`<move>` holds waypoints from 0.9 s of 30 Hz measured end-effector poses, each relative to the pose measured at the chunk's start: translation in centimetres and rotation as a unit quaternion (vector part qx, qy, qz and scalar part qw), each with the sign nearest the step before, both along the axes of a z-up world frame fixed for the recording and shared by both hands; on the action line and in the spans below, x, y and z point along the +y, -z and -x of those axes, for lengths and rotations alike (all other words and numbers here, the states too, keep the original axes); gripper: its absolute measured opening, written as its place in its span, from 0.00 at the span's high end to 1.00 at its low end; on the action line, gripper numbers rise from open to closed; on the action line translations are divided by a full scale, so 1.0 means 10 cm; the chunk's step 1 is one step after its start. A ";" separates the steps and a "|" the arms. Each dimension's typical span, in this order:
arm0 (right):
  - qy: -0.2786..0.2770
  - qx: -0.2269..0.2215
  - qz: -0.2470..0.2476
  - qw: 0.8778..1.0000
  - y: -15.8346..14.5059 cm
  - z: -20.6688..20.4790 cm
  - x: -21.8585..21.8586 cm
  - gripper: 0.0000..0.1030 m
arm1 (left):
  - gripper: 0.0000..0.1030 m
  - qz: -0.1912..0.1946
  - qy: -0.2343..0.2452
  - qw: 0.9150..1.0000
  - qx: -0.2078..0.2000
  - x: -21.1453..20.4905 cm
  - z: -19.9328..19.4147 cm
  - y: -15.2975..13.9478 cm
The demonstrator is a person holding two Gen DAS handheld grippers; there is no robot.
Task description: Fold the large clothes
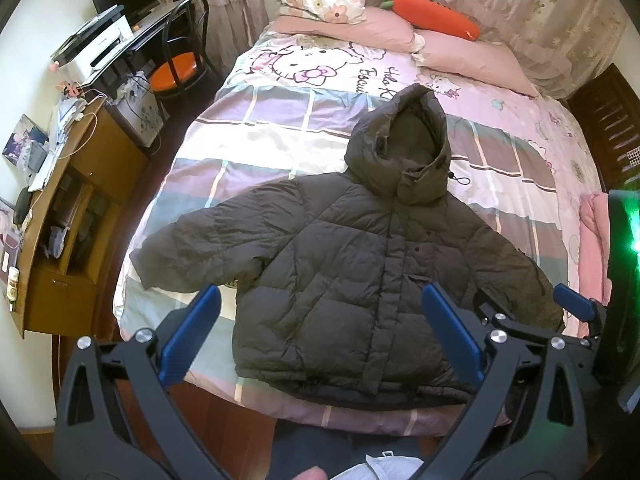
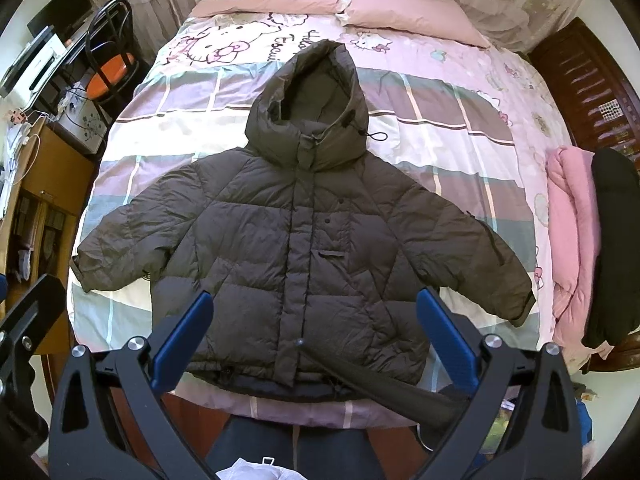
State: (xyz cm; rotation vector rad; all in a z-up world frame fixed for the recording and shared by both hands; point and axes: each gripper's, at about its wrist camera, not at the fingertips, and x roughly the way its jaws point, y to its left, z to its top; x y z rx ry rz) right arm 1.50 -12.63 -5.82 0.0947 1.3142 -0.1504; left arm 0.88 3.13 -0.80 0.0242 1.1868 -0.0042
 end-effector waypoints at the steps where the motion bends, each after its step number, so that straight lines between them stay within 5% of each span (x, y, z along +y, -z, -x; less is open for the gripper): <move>1: 0.000 0.000 0.000 1.000 0.00 0.00 0.00 0.02 | 0.02 0.001 0.000 1.000 0.001 0.00 0.00 0.00; 27: 0.002 0.002 -0.002 1.000 0.05 0.01 0.00 0.02 | 0.02 0.003 -0.002 1.000 0.005 -0.02 0.00 0.01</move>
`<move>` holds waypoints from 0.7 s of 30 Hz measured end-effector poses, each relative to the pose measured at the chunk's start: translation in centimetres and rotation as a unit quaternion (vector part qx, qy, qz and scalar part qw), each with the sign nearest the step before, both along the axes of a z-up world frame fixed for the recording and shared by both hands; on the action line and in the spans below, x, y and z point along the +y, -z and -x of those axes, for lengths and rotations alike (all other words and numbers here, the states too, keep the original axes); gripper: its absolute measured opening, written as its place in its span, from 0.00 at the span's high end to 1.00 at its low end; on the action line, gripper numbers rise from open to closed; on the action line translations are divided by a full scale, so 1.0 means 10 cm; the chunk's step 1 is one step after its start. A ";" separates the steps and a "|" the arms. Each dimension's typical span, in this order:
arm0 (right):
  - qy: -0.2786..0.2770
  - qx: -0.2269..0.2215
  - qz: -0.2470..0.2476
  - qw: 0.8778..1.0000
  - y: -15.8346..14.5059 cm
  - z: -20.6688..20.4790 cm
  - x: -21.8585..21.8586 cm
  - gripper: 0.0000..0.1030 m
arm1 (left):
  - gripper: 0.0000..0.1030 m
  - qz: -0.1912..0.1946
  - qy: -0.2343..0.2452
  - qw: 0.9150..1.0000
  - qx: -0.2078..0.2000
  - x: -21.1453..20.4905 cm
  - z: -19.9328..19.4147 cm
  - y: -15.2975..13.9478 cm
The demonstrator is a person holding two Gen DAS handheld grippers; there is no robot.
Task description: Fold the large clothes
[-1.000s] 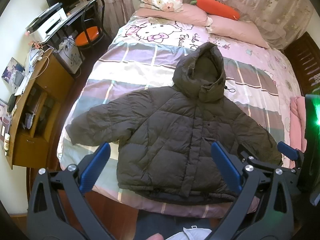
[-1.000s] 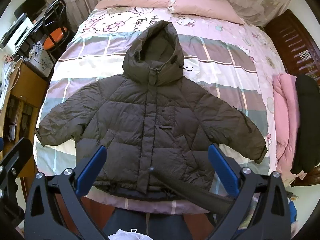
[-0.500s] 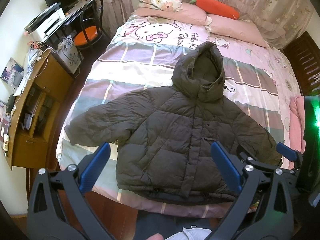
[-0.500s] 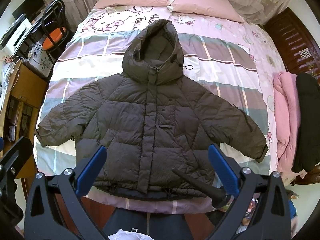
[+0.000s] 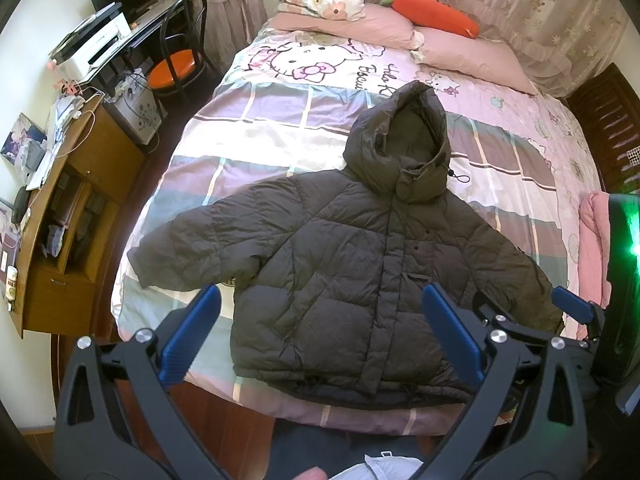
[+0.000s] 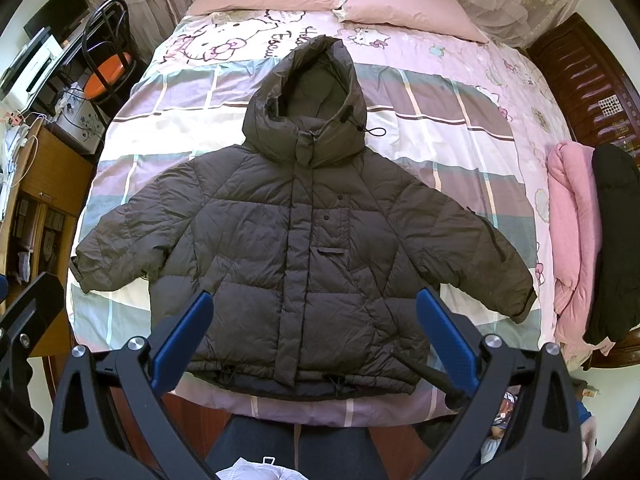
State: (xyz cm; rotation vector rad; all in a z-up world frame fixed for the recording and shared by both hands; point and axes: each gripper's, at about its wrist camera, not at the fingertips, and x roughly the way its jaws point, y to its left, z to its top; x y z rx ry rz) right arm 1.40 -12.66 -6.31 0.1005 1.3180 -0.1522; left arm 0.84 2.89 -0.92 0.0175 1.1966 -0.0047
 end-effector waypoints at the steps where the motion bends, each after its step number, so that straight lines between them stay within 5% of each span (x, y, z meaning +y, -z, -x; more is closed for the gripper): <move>1: 0.000 0.000 0.000 1.000 0.00 0.00 0.00 0.02 | 0.02 0.000 0.000 1.000 0.000 0.00 0.00 0.00; 21: 0.000 0.001 0.000 1.000 0.01 -0.01 0.00 0.02 | 0.02 0.002 0.000 1.000 0.002 0.01 -0.01 -0.02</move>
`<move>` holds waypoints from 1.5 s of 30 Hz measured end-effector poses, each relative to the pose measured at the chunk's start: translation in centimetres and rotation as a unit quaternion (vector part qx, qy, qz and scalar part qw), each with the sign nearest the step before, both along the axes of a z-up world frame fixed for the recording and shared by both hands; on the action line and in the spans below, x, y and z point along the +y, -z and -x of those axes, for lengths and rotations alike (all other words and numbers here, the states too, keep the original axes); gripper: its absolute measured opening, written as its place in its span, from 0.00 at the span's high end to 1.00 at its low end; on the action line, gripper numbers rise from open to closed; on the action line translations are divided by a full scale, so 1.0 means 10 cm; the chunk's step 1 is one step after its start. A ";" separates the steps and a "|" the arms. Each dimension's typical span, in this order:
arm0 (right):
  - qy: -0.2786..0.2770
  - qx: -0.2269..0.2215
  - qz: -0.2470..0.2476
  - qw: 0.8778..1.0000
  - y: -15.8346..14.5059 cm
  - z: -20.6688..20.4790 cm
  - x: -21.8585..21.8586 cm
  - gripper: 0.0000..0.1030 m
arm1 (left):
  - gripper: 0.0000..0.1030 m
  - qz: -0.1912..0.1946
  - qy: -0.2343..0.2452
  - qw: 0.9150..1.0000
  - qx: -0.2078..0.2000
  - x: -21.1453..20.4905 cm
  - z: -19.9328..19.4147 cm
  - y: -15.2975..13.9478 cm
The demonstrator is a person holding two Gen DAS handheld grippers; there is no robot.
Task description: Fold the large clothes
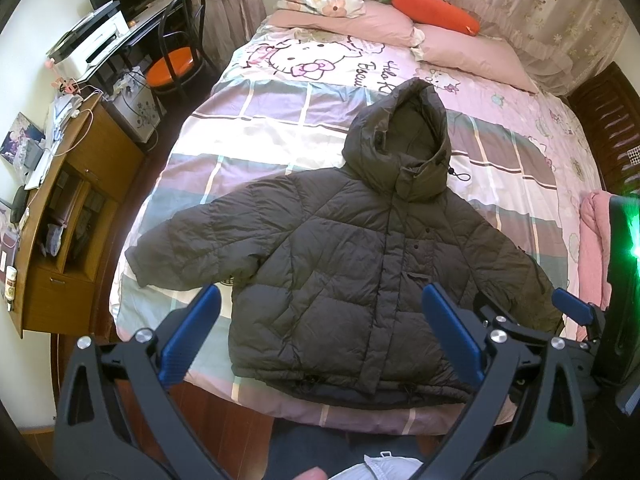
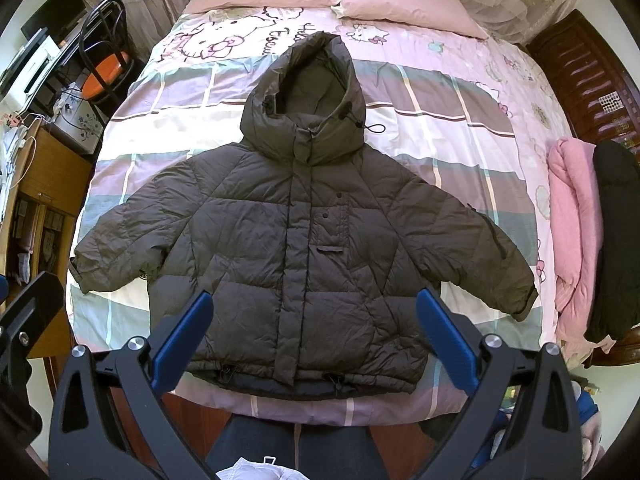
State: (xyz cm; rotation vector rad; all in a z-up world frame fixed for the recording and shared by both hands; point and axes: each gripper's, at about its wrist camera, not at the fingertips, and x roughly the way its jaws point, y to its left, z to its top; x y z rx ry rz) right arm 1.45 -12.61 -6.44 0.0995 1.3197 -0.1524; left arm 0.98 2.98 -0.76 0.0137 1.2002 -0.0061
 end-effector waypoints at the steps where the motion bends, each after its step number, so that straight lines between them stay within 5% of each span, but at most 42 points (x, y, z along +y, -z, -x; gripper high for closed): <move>1: 0.000 0.000 0.000 1.000 0.01 0.00 0.00 0.02 | 0.02 0.000 0.000 1.000 0.000 0.00 0.00 0.00; 4: 0.001 -0.003 -0.011 1.000 0.03 -0.02 -0.04 0.02 | 0.02 0.000 -0.001 1.000 0.000 0.00 0.00 0.00; 7: 0.017 -0.020 -0.104 0.994 0.21 -0.16 -0.31 0.01 | 0.02 0.006 -0.012 1.000 -0.001 0.05 0.00 0.13; 10: 0.081 0.032 -0.207 0.974 0.90 -0.48 -0.78 0.01 | 0.02 0.028 -0.018 0.999 0.020 0.12 -0.02 0.40; 16: 0.165 0.069 -0.199 0.964 2.13 -0.62 -1.58 0.01 | 0.02 0.104 -0.023 0.991 0.087 0.04 0.08 1.08; 21: 0.208 0.041 -0.229 0.950 2.35 -0.24 -2.15 0.01 | 0.02 0.056 -0.014 0.989 0.138 -0.35 0.01 1.54; 25: 0.251 0.025 -0.253 0.934 2.50 0.18 -2.83 0.01 | 0.02 0.046 0.017 0.991 0.128 -0.95 -0.20 1.60; 31: 0.396 0.015 -0.264 0.879 2.94 1.04 -4.18 0.01 | 0.02 0.021 0.099 0.987 0.121 -2.23 -0.48 2.18; 37: 0.535 0.042 -0.276 0.797 3.55 2.01 -5.29 0.01 | 0.02 0.010 0.130 0.979 0.158 -3.23 -0.61 3.04; 39: 0.572 0.049 -0.299 0.762 3.64 2.26 -5.47 0.02 | 0.02 -0.005 0.127 0.977 0.171 -3.39 -0.67 3.32; 42: 0.595 0.063 -0.297 0.744 3.65 2.46 -5.62 0.02 | 0.02 -0.010 0.119 0.974 0.192 -3.53 -0.64 3.61; 45: 0.616 0.041 -0.341 0.709 3.83 2.59 -5.80 0.02 | 0.02 -0.026 0.121 0.969 0.214 -3.58 -0.56 3.87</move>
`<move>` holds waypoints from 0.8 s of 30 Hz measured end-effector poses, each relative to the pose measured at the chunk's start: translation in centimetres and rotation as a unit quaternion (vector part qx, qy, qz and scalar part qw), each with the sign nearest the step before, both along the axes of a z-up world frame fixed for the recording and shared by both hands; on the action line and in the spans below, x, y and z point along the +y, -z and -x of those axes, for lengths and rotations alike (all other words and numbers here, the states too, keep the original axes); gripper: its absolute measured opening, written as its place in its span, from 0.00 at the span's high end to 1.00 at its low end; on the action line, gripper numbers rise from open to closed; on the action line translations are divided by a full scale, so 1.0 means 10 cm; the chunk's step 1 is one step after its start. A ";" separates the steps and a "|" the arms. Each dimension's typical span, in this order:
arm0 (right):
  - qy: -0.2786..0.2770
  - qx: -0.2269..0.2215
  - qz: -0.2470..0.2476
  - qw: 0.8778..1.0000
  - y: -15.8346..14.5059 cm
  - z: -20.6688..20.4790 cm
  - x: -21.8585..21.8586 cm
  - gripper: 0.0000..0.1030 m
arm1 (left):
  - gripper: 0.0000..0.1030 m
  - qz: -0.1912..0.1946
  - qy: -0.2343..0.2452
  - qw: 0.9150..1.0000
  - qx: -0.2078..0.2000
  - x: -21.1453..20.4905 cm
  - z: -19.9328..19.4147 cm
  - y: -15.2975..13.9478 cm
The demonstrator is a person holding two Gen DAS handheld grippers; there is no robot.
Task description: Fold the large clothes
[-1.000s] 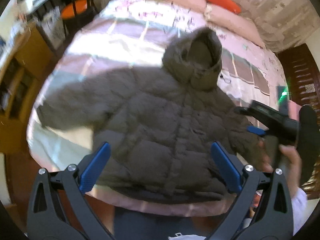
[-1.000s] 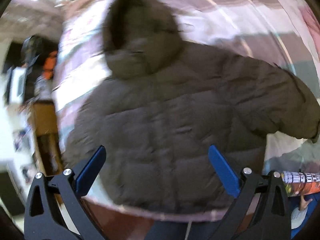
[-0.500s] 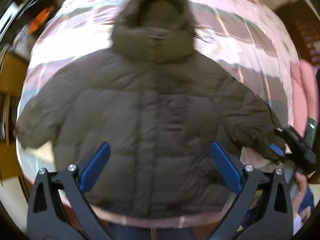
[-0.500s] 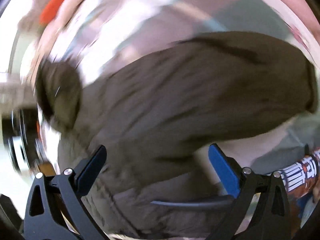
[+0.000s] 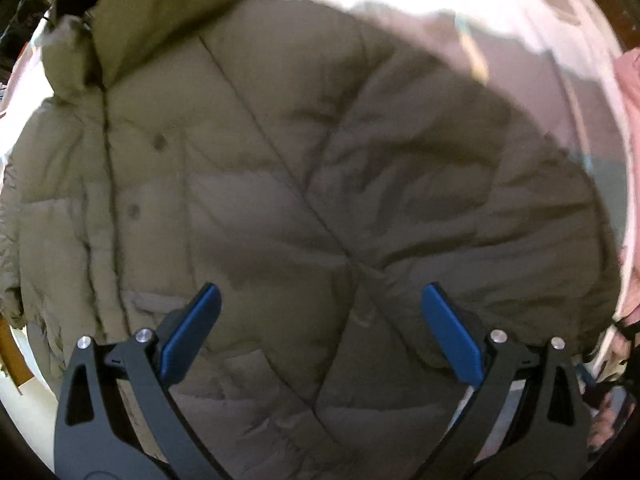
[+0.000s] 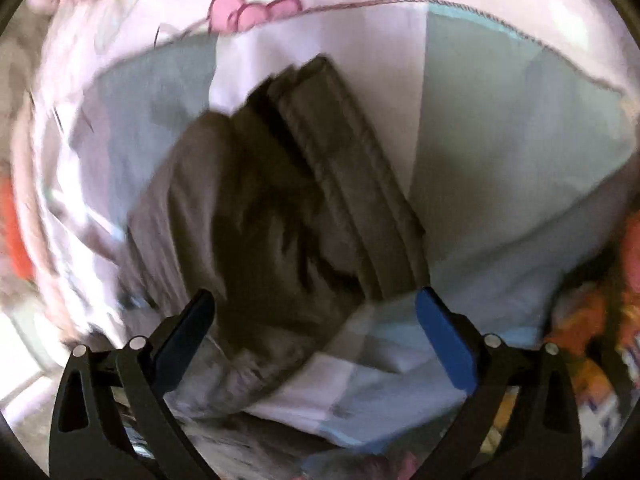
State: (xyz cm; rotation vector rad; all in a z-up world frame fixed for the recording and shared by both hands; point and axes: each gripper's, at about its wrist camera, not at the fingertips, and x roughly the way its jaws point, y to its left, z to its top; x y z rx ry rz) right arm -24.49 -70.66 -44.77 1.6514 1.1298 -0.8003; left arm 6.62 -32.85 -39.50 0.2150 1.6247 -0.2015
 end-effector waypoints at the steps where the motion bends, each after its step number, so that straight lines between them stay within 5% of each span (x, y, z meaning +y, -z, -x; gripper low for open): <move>1: 0.009 -0.005 -0.017 1.000 0.08 0.02 -0.03 0.02 | 0.02 -0.004 0.000 1.000 0.008 0.00 0.03 0.09; 3: 0.042 -0.029 -0.055 0.997 0.24 0.06 -0.09 0.32 | 0.02 -0.002 -0.005 1.000 0.019 0.03 0.08 0.19; 4: 0.042 -0.026 -0.045 0.998 0.20 0.06 -0.11 0.58 | 0.02 0.001 -0.008 1.000 0.022 0.04 0.10 0.24; 5: 0.038 -0.022 -0.016 0.999 0.09 0.03 -0.15 0.71 | 0.02 0.002 -0.009 1.000 0.023 0.05 0.12 0.26; 7: 0.013 -0.047 0.083 0.995 -0.37 -0.13 -0.17 0.80 | 0.02 -0.009 0.004 1.000 0.022 0.03 0.15 0.34; 11: -0.089 -0.156 0.229 0.957 -1.47 -0.76 -0.07 0.80 | 0.02 -0.043 0.047 0.998 0.011 -0.11 0.26 0.45; 17: -0.282 -0.277 0.226 0.891 -2.34 -2.07 1.06 0.80 | 0.02 -0.015 0.002 1.000 0.023 0.27 0.20 0.26; 21: -0.394 -0.285 0.190 0.853 -2.33 -2.75 2.07 0.77 | 0.02 -0.003 -0.066 0.998 -0.013 1.10 0.13 -0.07; 23: -0.461 -0.276 0.163 0.827 -2.18 -3.06 2.68 0.66 | 0.02 -0.007 -0.089 0.996 -0.029 1.47 0.13 -0.18; 24: -0.519 -0.263 0.140 0.801 -2.07 -3.21 3.09 0.59 | 0.02 -0.016 -0.105 0.993 -0.041 1.72 0.11 -0.24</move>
